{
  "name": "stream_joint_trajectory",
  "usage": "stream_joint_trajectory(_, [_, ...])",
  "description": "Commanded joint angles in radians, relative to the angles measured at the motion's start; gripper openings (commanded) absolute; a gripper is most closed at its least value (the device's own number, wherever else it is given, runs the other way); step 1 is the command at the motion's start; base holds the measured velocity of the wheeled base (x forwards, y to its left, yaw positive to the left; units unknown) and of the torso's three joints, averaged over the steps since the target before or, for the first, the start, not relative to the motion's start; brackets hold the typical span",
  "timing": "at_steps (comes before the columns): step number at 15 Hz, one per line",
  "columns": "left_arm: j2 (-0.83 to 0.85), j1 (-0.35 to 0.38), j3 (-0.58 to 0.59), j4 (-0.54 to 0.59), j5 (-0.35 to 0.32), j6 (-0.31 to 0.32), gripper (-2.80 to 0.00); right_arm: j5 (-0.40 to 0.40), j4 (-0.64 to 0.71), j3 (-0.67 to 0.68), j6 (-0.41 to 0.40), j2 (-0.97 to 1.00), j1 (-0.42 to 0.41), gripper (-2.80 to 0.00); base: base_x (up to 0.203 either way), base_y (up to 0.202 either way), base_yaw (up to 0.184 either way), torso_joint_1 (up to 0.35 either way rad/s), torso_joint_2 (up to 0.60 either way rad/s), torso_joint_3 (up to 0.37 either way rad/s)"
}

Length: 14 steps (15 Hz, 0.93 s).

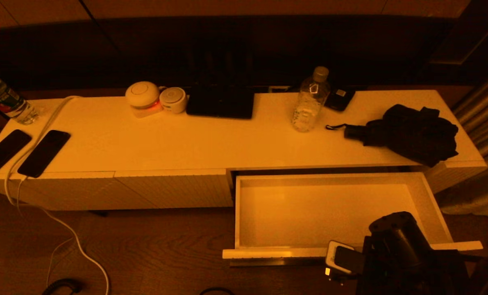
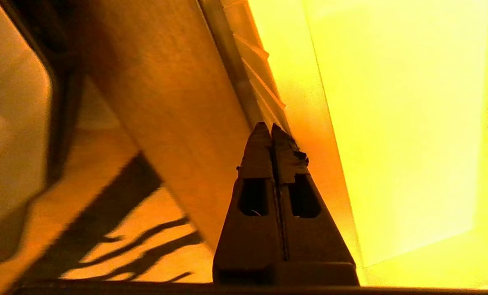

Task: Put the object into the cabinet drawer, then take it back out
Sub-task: Close the drawer

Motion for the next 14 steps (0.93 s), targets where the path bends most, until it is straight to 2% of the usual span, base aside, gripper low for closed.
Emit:
stream_joint_trajectory(1, [0.000, 0.000, 0.000, 0.000, 0.000, 0.000, -2.80, -0.002, -0.054, 0.020, -0.035, 0.005, -0.002, -2.80, 0.000, 0.000, 0.000, 0.000, 0.00, 0.000])
stream_joint_trajectory(4, [0.000, 0.000, 0.000, 0.000, 0.000, 0.000, -2.80, -0.002, -0.154, 0.023, -0.090, 0.024, -0.016, -2.80, 0.000, 0.000, 0.000, 0.000, 0.00, 0.000])
stream_joint_trajectory(10, [0.000, 0.000, 0.000, 0.000, 0.000, 0.000, -2.80, 0.004, -0.367, 0.002, -0.132, 0.121, -0.065, -2.80, 0.000, 0.000, 0.000, 0.000, 0.00, 0.000])
stream_joint_trajectory(12, [0.000, 0.000, 0.000, 0.000, 0.000, 0.000, -2.80, 0.006, -0.395, -0.012, -0.184, 0.143, -0.086, -2.80, 0.000, 0.000, 0.000, 0.000, 0.00, 0.000])
stream_joint_trajectory(14, [0.000, 0.000, 0.000, 0.000, 0.000, 0.000, -2.80, 0.007, -0.483, -0.020, -0.224, 0.186, -0.099, -2.80, 0.000, 0.000, 0.000, 0.000, 0.00, 0.000])
